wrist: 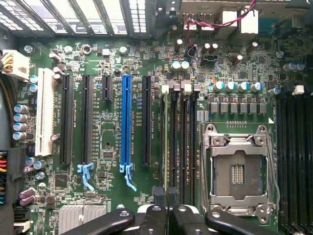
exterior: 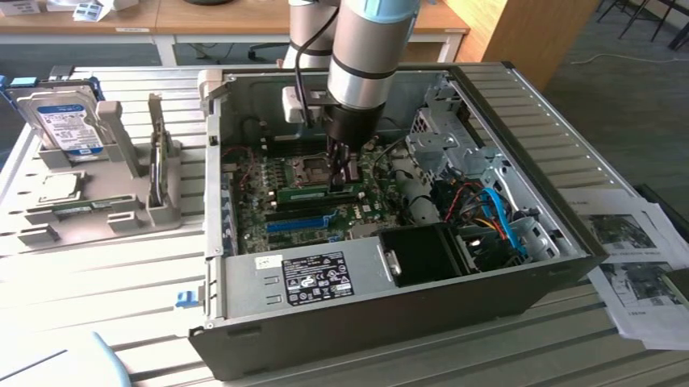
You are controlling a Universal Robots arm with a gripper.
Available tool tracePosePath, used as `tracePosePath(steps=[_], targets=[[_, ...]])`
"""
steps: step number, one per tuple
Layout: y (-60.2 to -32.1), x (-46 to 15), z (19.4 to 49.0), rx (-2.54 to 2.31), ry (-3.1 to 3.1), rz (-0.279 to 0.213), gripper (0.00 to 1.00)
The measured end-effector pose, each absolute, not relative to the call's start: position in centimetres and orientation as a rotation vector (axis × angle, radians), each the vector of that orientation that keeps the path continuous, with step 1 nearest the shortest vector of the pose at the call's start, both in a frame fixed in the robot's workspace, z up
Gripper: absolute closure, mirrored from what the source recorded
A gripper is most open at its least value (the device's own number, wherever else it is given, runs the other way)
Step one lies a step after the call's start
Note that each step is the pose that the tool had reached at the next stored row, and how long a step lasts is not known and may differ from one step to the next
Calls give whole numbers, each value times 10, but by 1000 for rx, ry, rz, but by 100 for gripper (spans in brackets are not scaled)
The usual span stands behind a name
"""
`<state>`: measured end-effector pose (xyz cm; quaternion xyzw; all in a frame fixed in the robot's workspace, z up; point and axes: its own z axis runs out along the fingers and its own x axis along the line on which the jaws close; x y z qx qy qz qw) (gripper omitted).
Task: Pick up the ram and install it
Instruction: 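Insert the ram into the slot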
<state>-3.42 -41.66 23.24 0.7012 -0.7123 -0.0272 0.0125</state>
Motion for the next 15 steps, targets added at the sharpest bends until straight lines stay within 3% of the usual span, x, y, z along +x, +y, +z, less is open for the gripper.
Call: tracePosePath(steps=[15], targets=[[-417,-34,232,2195,-2211,-85,89]])
